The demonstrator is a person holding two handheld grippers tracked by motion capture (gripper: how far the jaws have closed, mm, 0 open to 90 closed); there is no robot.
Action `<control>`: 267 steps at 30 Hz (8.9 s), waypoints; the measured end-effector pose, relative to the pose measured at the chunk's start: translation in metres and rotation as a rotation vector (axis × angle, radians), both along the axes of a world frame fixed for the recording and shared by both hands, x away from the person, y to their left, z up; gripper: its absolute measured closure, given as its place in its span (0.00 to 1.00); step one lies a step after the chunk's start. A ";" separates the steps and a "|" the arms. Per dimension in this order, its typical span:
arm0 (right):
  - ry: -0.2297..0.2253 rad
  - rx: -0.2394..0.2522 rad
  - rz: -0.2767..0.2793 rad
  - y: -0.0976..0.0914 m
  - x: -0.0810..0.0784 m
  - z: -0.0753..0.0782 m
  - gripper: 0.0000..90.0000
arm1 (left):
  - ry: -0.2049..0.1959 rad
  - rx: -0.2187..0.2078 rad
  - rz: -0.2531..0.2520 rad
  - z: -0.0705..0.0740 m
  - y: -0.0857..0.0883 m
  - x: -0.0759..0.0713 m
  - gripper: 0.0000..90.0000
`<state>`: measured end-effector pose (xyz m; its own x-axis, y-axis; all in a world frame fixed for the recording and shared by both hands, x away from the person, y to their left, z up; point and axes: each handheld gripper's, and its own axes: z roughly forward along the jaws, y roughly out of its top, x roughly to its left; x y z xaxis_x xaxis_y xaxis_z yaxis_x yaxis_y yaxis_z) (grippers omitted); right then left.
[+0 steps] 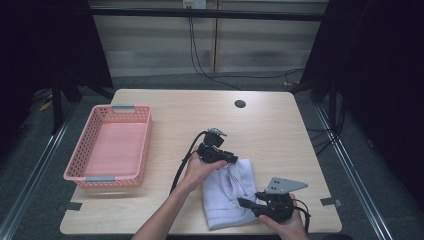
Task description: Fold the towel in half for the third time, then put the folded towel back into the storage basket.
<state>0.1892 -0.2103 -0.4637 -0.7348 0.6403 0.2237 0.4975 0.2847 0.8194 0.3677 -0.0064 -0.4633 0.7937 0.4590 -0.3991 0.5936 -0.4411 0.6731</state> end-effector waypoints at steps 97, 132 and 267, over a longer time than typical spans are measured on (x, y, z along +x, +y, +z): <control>0.220 -0.070 0.056 -0.024 0.145 -0.030 0.83 | -0.068 0.151 -0.179 -0.022 0.089 -0.132 0.77; 0.159 -0.026 0.016 -0.026 0.167 0.029 0.85 | -0.099 0.080 -0.120 0.039 0.109 -0.094 0.79; 0.116 0.019 0.179 0.320 0.302 0.054 0.47 | -0.077 0.188 0.557 0.069 0.412 -0.057 0.47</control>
